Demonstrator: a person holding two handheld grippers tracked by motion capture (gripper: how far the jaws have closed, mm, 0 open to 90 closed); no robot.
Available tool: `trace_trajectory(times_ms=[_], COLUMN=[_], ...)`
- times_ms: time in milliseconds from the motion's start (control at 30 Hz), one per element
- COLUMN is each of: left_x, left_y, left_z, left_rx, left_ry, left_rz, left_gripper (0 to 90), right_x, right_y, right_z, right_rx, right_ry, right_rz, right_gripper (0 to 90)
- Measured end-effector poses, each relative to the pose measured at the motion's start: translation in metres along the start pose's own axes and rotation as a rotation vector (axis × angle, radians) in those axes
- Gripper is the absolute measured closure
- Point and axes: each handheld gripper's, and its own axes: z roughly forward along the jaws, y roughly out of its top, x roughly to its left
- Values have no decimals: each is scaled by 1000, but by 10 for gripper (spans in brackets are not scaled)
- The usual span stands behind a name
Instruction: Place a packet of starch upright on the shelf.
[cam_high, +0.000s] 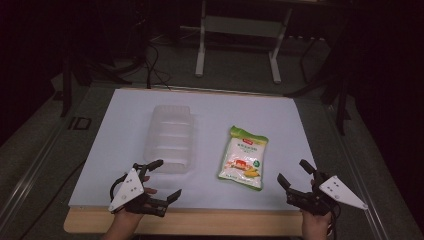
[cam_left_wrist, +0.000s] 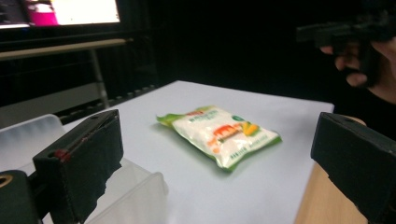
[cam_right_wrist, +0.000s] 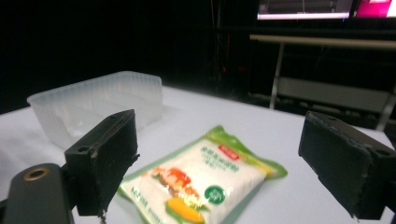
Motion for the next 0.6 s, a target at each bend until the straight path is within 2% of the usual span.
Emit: trace_trajectory(times_ms=[67, 167, 233, 367, 500, 600], left_x=[3, 7, 7, 4, 1, -1], left_y=[-1, -1, 0, 3, 5, 5], left_z=[-2, -4, -4, -3, -3, -2], left_rx=[-3, -18, -23, -22, -30, -22], left_ry=[-28, -39, -36, -39, -47, -45], left_rz=[-15, -37, -35, -24, -28, -22], left_gripper=[24, 23, 23, 23, 23, 23], right_x=[2, 6, 7, 8, 11, 8], right_y=[4, 8, 12, 20, 30, 38], right_z=[-1, 2, 4, 10, 19, 26], right_rx=[27, 35, 45, 36, 54, 35], right_ry=[10, 42, 51, 119, 163, 202], right_rz=[12, -22, -43, -37, -73, -62], right_gripper=[126, 126, 125, 113, 113, 107])
